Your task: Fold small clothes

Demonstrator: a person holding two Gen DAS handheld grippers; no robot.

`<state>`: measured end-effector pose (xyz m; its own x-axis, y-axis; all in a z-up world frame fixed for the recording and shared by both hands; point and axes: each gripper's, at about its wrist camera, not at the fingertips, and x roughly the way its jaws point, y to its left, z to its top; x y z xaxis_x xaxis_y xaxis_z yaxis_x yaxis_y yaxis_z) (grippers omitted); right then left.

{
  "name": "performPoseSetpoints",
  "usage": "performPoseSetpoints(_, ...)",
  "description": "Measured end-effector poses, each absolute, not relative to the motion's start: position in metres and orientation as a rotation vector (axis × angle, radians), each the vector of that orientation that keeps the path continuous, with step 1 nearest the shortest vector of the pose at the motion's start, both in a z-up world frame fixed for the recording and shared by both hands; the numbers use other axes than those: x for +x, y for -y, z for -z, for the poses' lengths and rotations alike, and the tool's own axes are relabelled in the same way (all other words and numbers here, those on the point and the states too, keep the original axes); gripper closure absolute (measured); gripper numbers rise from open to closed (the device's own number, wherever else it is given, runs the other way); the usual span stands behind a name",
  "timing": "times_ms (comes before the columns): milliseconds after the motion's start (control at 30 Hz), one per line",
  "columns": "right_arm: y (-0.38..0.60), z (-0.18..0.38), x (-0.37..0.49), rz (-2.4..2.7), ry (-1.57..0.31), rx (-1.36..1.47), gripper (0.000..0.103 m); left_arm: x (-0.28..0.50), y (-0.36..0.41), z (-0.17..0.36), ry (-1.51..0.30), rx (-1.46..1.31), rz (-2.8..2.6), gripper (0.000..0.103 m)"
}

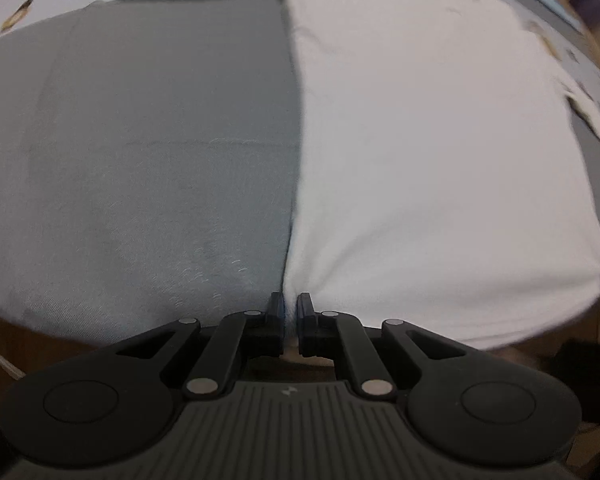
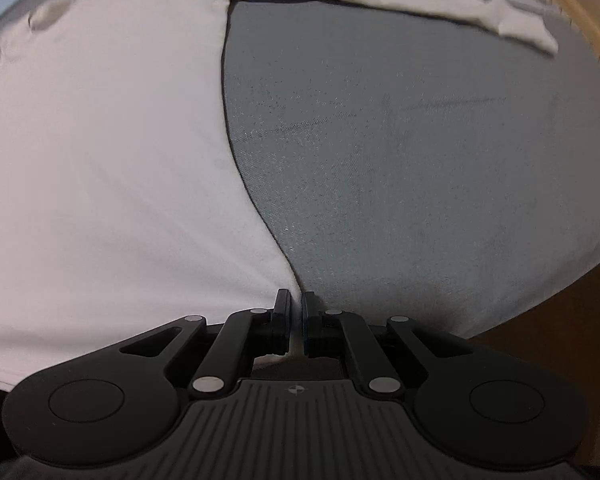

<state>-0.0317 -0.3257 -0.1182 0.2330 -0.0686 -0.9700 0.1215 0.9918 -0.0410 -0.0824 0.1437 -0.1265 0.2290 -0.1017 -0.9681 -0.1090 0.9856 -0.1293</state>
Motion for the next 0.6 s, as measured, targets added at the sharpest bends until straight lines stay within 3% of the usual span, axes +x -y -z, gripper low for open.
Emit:
performPoseSetpoints(100,0.316,0.097,-0.035,0.191,-1.195,-0.042,0.090,-0.085,-0.133,0.106,-1.224,-0.124,0.050,0.094)
performPoseSetpoints(167,0.312,0.082,-0.038,0.157,-1.096,-0.020,0.077,-0.084,-0.122,0.104,-1.203,-0.121,0.110,0.094)
performPoseSetpoints(233,0.306,0.079,-0.039,0.070,-1.059,0.021,0.071,-0.083,-0.113,0.118,-1.252,-0.106,0.151,0.094)
performPoseSetpoints(300,0.296,0.096,-0.040,-0.013,-1.140,0.049,0.065,-0.077,-0.106,0.145,-1.378,-0.032,0.139,0.094)
performPoseSetpoints(400,0.279,0.133,-0.039,-0.044,-1.330,-0.019,0.063,-0.073,-0.102,0.144,-1.366,0.014,0.139,0.091)
performPoseSetpoints(533,0.263,0.110,-0.032,-0.083,-1.220,-0.073,0.062,-0.071,-0.110,0.115,-1.213,-0.063,0.138,0.072)
performPoseSetpoints(600,0.259,0.096,-0.029,-0.103,-1.161,-0.034,0.062,-0.069,-0.115,0.102,-1.135,-0.069,0.112,0.069)
